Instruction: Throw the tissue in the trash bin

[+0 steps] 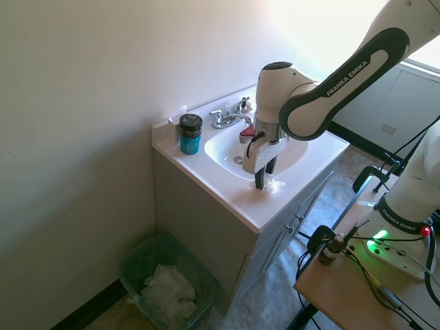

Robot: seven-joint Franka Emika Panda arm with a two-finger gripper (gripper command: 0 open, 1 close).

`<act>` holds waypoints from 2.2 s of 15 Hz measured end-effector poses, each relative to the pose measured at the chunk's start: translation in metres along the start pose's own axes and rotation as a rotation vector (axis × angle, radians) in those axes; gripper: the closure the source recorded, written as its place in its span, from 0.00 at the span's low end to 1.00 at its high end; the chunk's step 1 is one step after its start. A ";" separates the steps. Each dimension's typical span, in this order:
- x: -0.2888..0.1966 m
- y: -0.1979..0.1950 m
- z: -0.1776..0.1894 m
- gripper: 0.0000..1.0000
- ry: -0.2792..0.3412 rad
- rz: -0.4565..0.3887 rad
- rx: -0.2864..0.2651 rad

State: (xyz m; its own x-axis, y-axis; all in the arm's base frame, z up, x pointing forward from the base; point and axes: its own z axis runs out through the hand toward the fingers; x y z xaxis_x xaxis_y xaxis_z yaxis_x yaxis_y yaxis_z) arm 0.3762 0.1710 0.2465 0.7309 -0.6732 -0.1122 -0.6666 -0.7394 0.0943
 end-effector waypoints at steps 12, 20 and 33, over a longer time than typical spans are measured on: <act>-0.073 -0.140 -0.090 1.00 0.099 -0.101 0.086; -0.091 -0.249 -0.059 0.00 0.091 -0.121 0.033; -0.117 -0.266 -0.102 0.00 0.115 -0.102 0.046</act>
State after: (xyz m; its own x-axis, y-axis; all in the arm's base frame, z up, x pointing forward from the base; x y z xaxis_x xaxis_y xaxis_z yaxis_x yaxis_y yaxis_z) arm 0.4833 0.4461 0.3351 0.8052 -0.5930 -0.0051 -0.5923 -0.8046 0.0422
